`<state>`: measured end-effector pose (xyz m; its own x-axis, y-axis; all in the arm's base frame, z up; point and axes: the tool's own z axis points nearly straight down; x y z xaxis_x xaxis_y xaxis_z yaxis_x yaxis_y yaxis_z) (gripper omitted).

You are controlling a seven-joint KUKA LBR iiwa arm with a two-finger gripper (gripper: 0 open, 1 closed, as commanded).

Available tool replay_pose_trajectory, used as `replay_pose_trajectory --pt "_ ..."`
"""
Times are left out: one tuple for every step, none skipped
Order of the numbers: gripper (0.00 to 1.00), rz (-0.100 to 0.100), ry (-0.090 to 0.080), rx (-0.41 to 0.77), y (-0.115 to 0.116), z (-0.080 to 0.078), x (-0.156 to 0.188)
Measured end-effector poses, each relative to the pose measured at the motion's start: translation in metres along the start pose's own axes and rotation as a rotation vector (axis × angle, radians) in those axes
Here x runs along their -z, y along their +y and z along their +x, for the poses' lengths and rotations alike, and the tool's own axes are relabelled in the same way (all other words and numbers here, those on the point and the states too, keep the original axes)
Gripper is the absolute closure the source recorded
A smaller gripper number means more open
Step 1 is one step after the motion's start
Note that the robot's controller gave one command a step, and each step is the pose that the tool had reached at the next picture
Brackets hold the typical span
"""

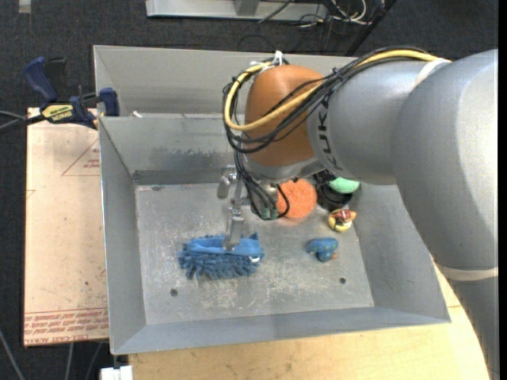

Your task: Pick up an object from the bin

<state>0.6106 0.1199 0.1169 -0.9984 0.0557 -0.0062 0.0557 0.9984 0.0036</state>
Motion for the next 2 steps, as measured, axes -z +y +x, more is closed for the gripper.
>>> replay_pose_trajectory --pt "0.0 0.0 0.004 -0.042 -0.014 0.027 -0.039" --pt "1.0 -0.003 -0.003 0.02 0.002 0.042 -0.044"
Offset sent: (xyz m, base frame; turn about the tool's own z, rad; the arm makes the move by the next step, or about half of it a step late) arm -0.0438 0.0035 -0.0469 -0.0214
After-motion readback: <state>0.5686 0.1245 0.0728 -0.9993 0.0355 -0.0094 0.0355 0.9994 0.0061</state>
